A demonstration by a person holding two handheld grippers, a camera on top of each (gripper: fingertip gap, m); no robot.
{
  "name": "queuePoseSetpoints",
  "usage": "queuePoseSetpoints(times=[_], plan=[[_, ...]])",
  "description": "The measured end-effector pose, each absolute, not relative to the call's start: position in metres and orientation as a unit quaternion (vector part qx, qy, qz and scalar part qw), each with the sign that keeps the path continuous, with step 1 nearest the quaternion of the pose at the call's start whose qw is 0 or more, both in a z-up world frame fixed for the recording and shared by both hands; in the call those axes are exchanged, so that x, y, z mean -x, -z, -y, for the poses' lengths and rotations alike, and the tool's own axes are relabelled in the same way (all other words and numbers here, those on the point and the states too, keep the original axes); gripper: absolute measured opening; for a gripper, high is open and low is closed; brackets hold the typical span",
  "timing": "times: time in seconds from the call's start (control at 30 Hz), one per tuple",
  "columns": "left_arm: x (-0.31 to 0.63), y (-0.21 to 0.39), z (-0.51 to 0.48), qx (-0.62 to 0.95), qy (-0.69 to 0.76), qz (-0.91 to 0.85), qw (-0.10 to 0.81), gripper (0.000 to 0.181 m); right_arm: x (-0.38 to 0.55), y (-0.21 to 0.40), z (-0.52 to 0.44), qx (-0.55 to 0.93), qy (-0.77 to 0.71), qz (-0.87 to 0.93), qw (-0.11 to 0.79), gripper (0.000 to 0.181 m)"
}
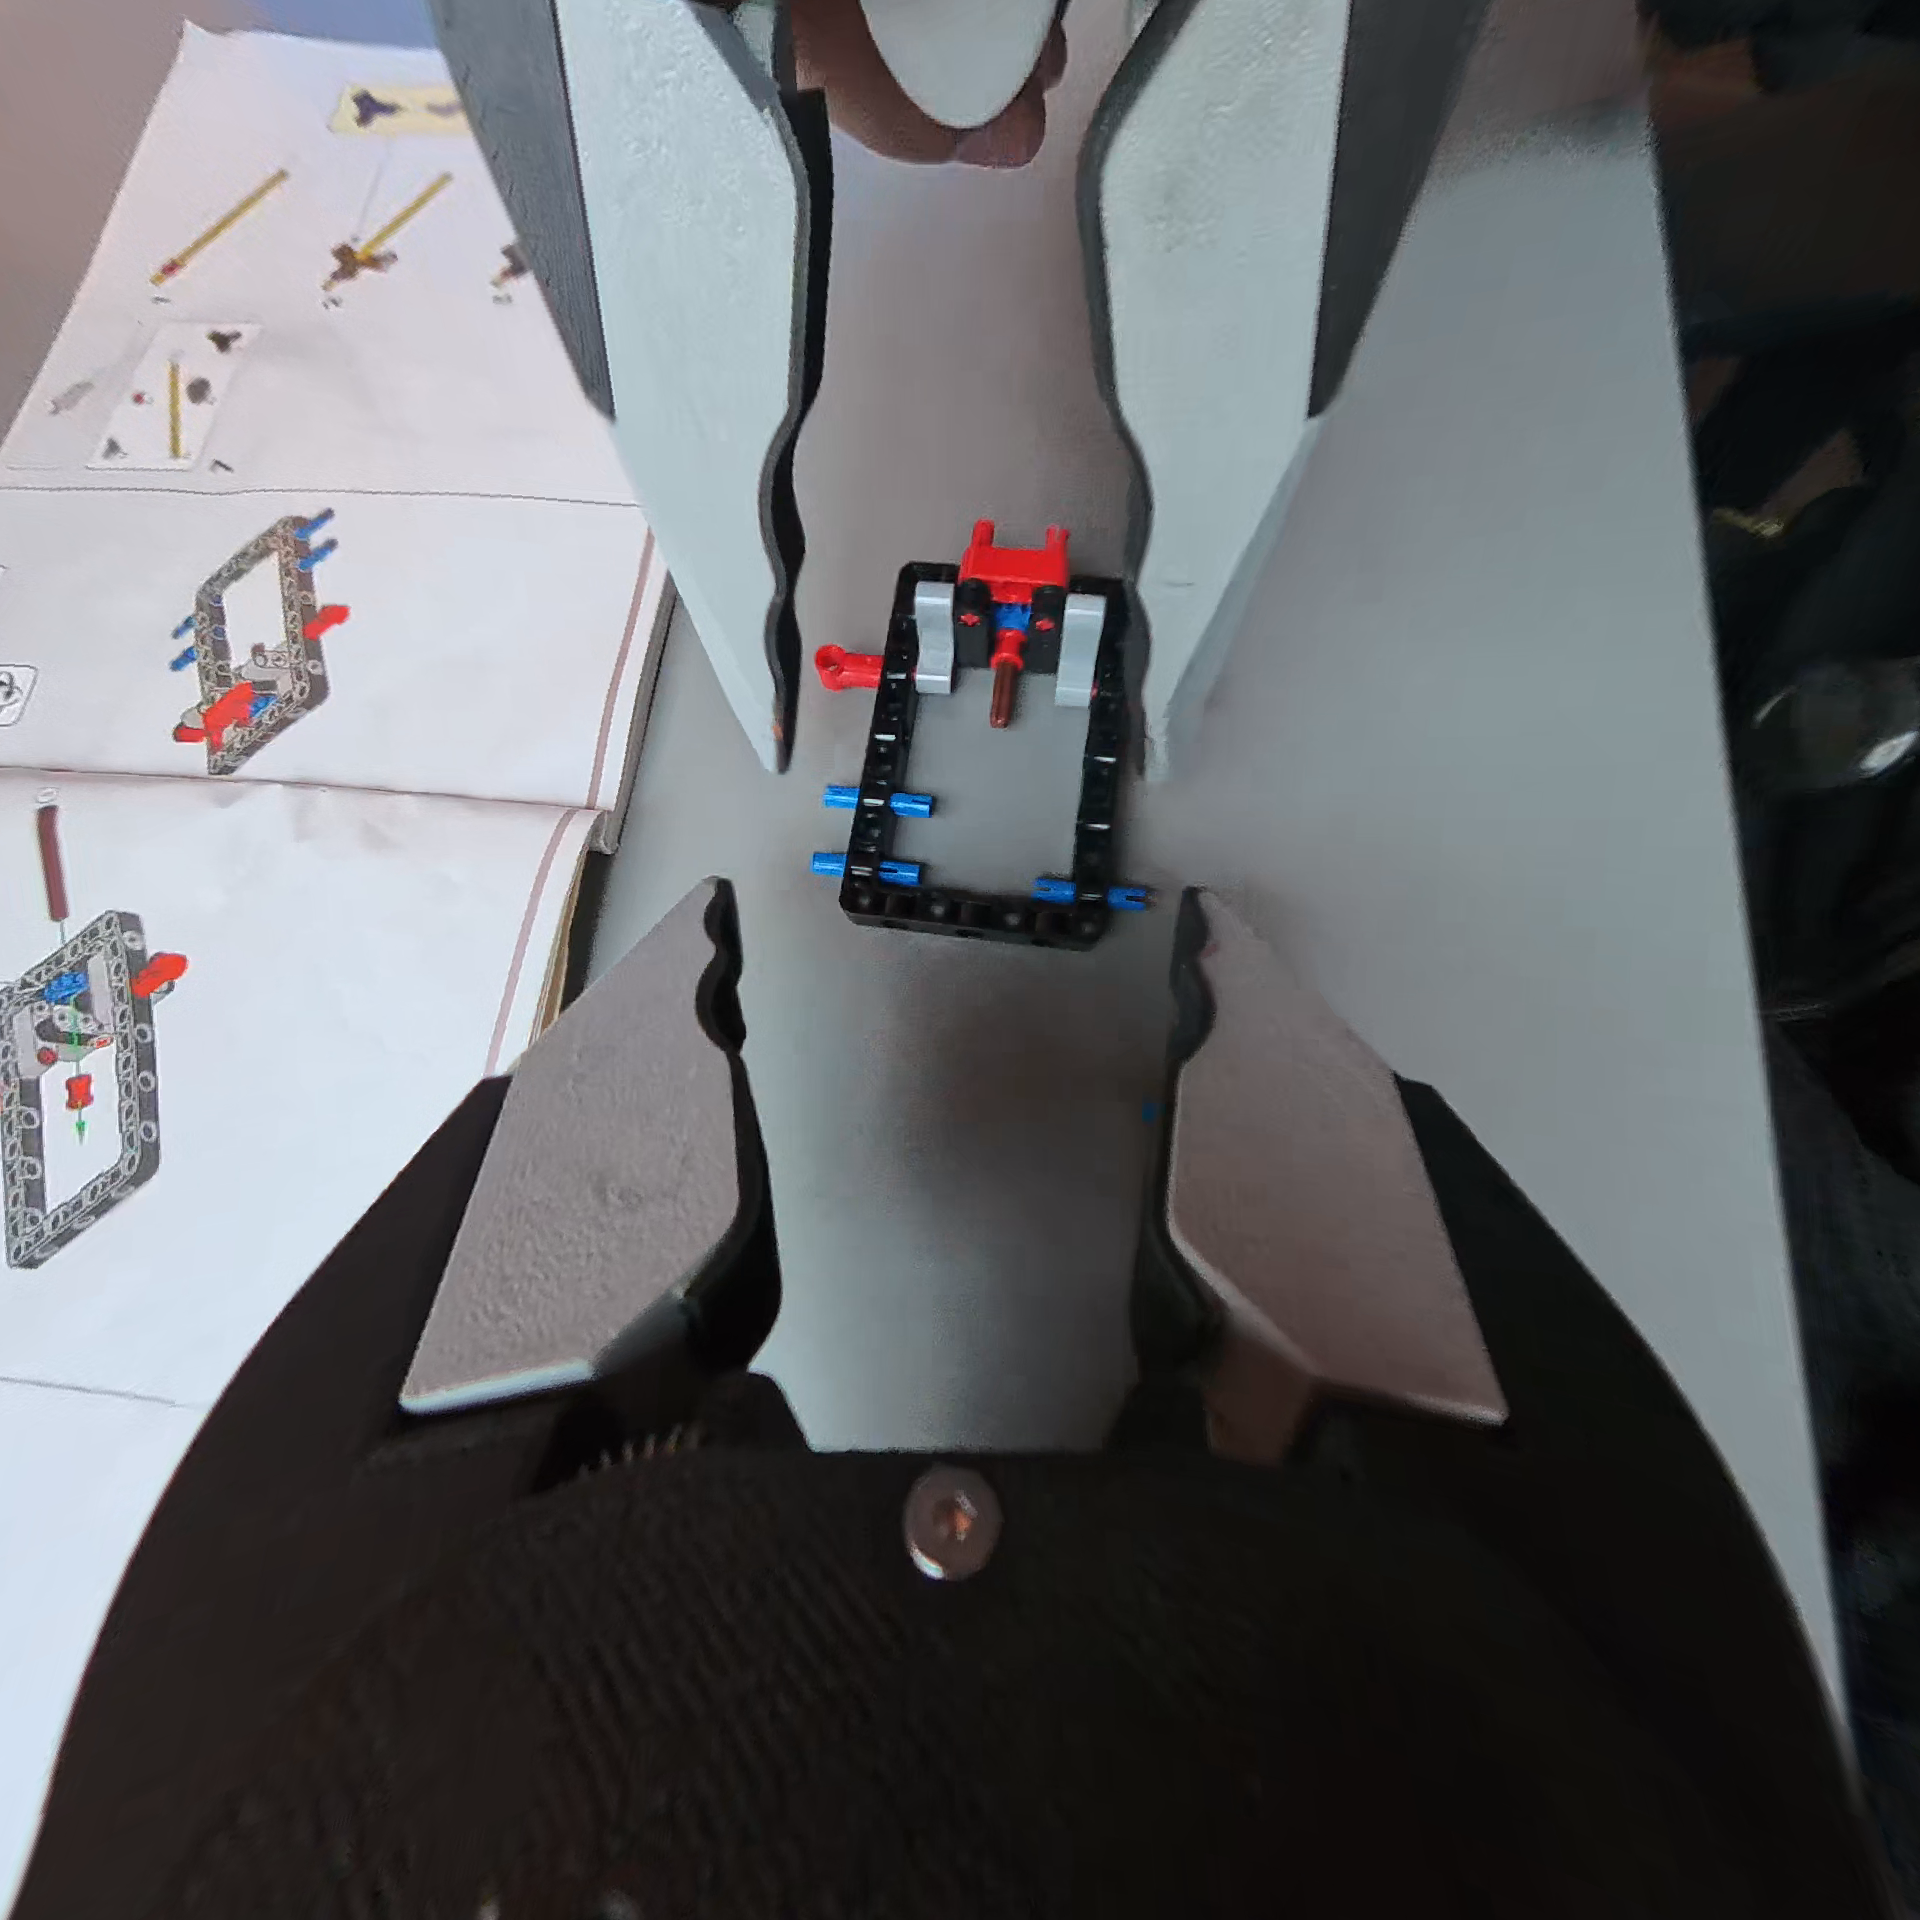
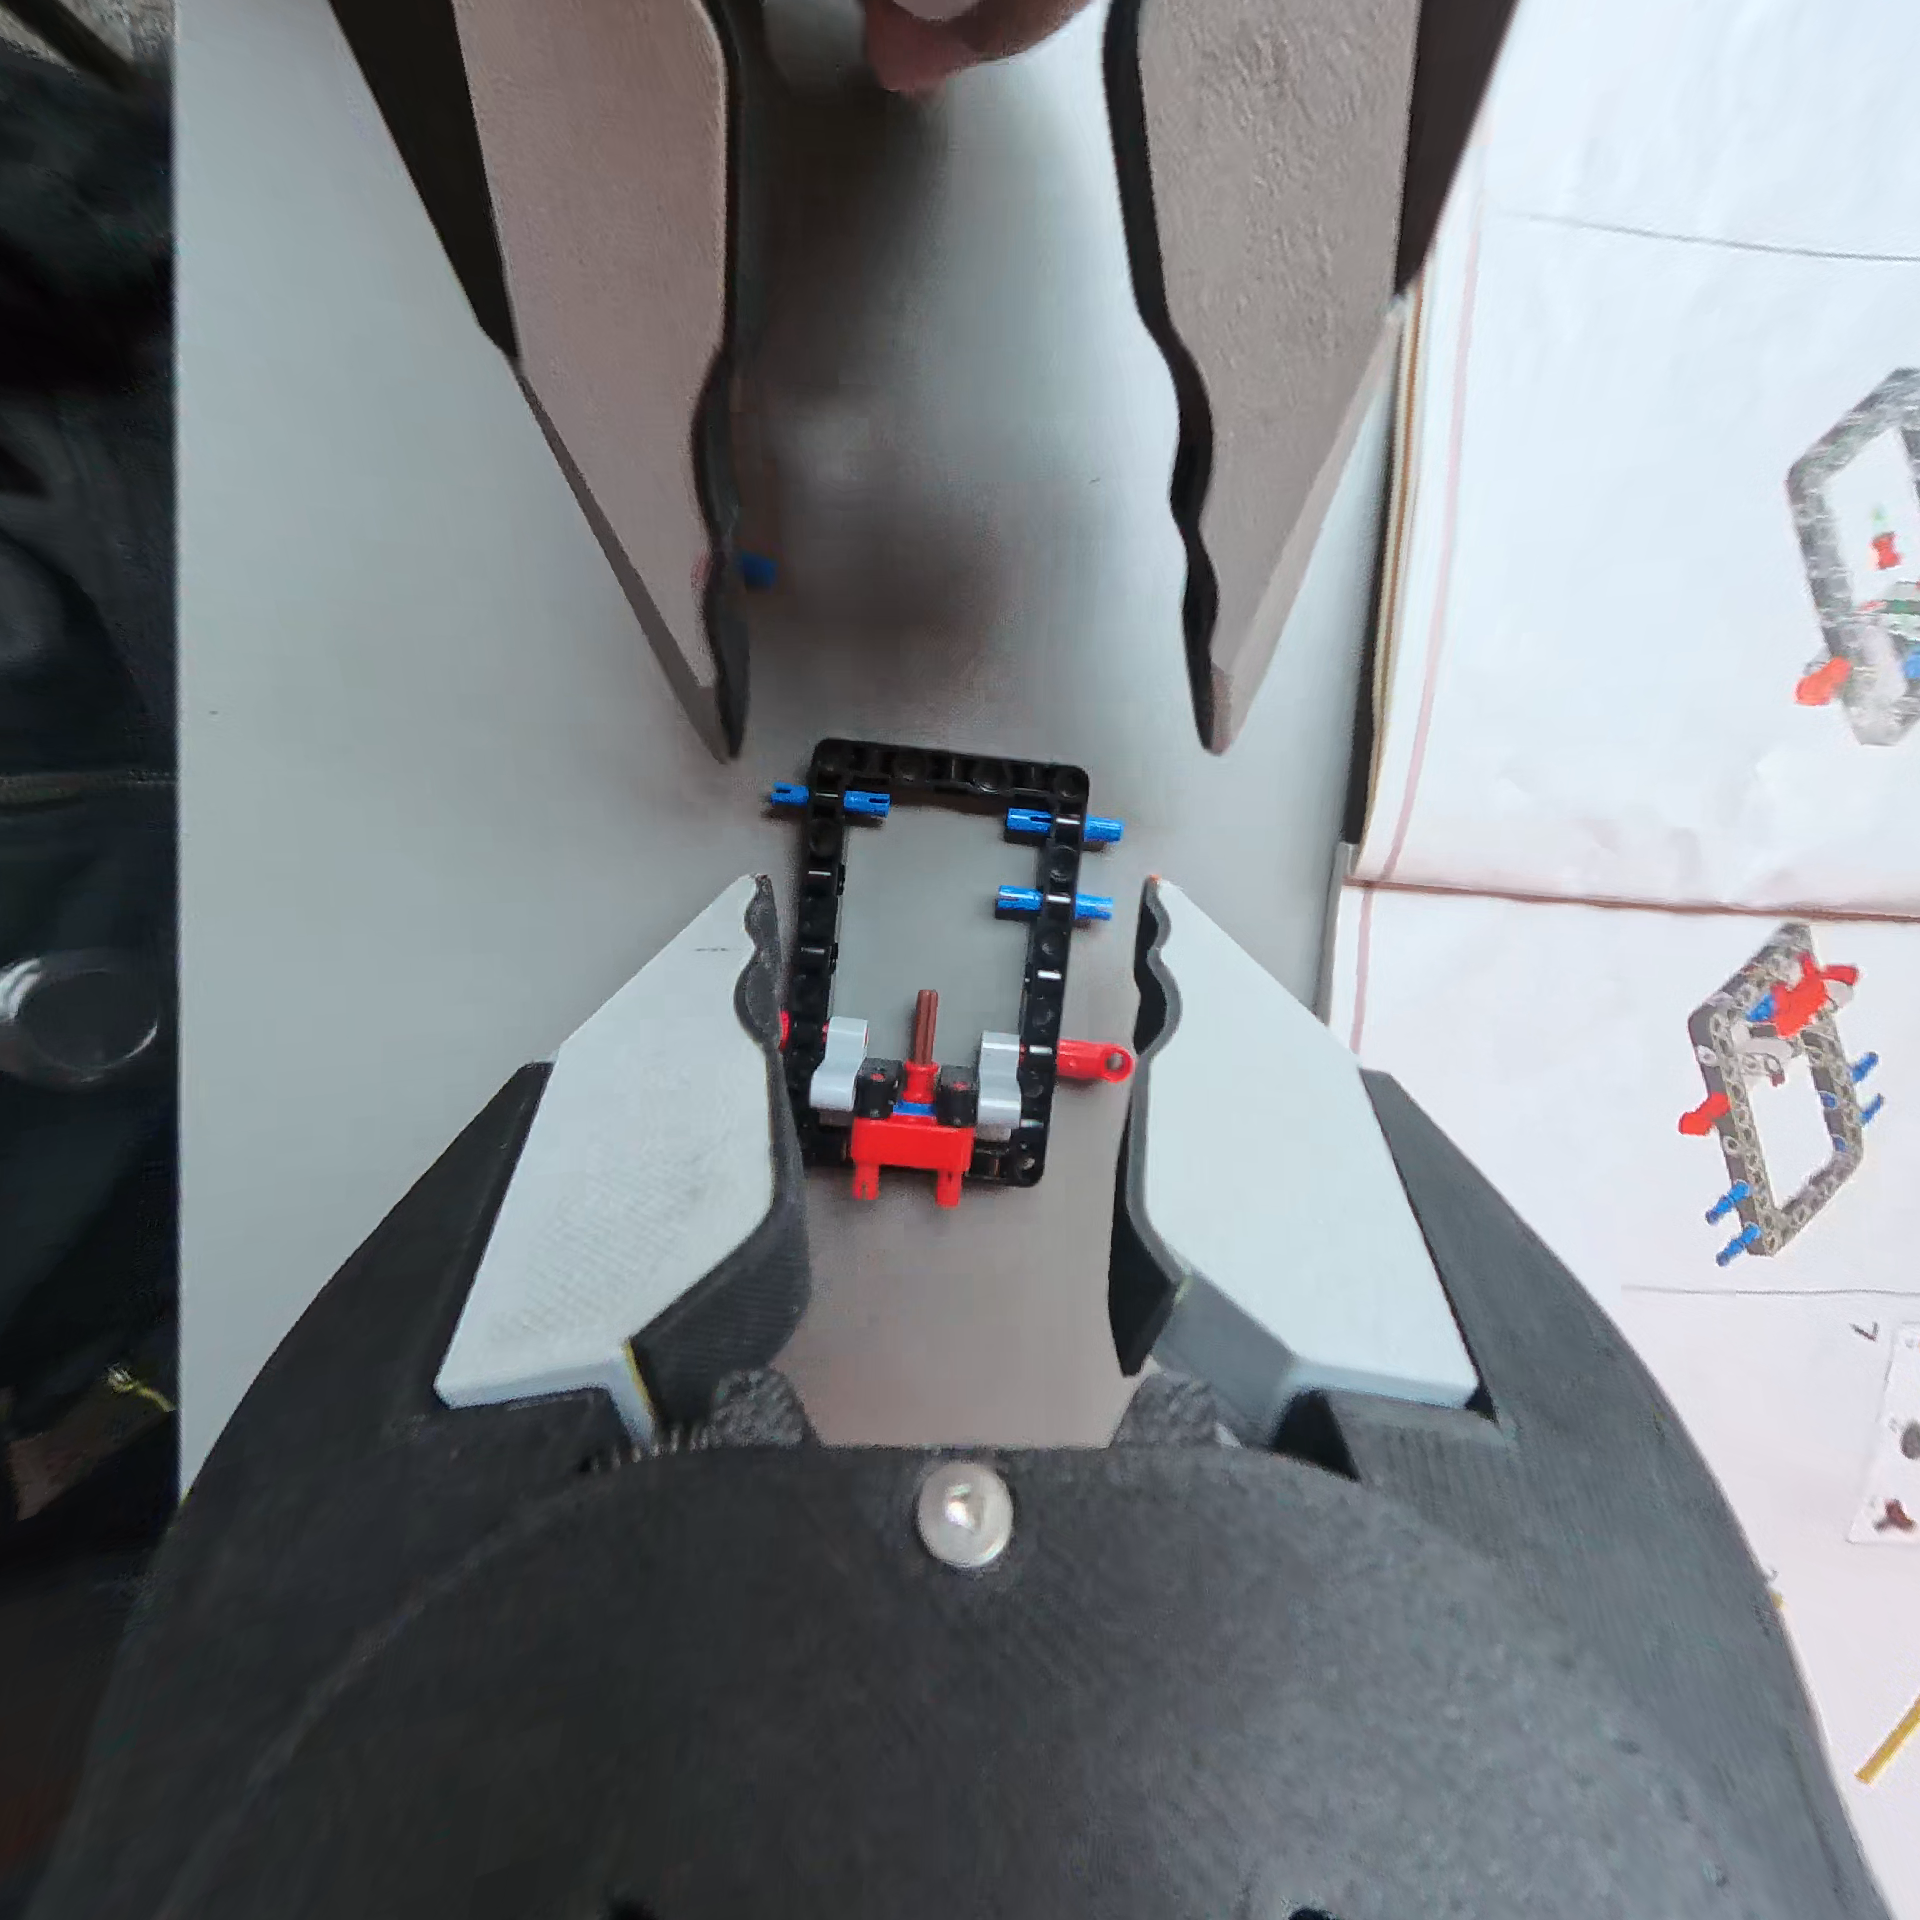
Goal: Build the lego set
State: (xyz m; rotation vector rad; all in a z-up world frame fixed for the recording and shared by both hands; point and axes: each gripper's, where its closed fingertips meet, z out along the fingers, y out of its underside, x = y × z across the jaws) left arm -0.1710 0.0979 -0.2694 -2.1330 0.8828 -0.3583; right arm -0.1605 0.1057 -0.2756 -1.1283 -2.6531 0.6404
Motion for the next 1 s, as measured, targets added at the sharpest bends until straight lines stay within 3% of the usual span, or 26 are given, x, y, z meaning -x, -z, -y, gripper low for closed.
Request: queuePoseSetpoints(times=[0.4, 0.67, 0.73, 0.83, 0.97, 1.0], plan=[[0.168, 0.281, -0.028, 0.877, 0.159, -0.333, 0.308, 0.077, 0.123, 0.23, -0.129, 0.435, -0.307, 0.821, 0.207, 0.064], [0.164, 0.293, -0.034, 0.893, 0.11, -0.346, 0.266, 0.051, 0.085, 0.241, -0.133, 0.45, -0.361, 0.789, 0.211, 0.06], [0.165, 0.293, -0.032, 0.899, 0.1, -0.341, 0.256, 0.035, 0.078, 0.248, -0.134, 0.451, -0.362, 0.788, 0.212, 0.059], [0.169, 0.293, -0.031, 0.915, 0.082, -0.304, 0.251, 0.027, 0.069, 0.257, -0.135, 0.449, -0.356, 0.793, 0.206, 0.056], [0.175, 0.294, -0.033, 0.932, 0.069, -0.262, 0.242, 0.0, 0.066, 0.262, -0.13, 0.444, -0.366, 0.793, 0.201, 0.054], [0.175, 0.294, -0.033, 0.932, 0.068, -0.262, 0.241, 0.0, 0.066, 0.263, -0.127, 0.441, -0.37, 0.794, 0.199, 0.053]])
